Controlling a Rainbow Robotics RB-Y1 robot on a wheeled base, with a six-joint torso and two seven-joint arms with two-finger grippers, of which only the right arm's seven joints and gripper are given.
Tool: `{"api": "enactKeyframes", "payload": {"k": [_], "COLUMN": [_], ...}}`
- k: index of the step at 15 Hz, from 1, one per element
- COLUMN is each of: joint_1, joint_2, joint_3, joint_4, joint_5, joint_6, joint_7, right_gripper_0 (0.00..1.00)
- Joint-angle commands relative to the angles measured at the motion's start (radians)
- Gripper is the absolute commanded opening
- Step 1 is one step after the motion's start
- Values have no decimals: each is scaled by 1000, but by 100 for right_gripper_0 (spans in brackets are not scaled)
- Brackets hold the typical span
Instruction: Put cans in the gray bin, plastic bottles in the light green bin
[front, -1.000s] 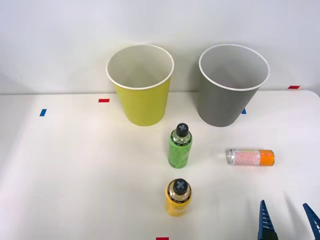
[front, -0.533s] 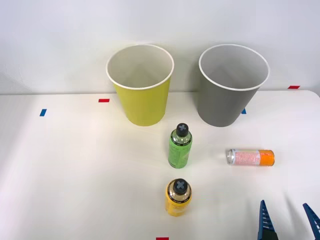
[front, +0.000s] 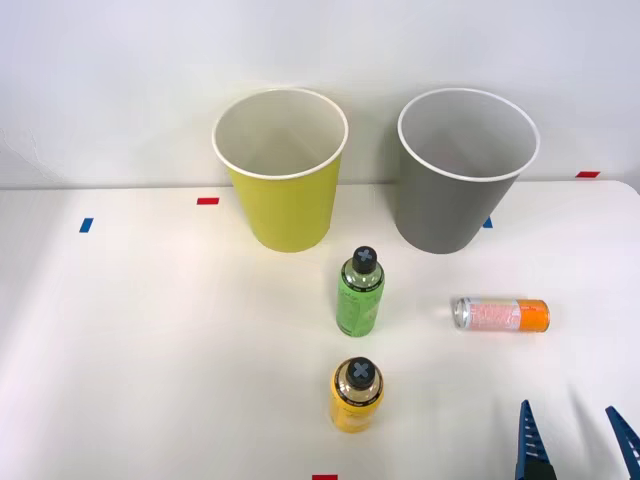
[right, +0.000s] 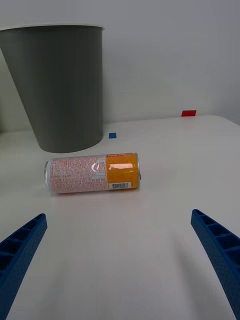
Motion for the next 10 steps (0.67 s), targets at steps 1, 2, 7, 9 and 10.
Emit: {"api": "enactKeyframes", "payload": {"k": [1,2,7,9,10], "joint_1": [0,0,0,0,0], "joint_2": [0,0,0,0,0], "joint_3": [0,0,0,0,0], "joint_4": [0,0,0,0,0], "joint_5": [0,0,0,0,0], "joint_6": [0,0,0,0,0], "joint_7": [0,0,0,0,0], "right_gripper_0": [100,100,100,100,100]}}
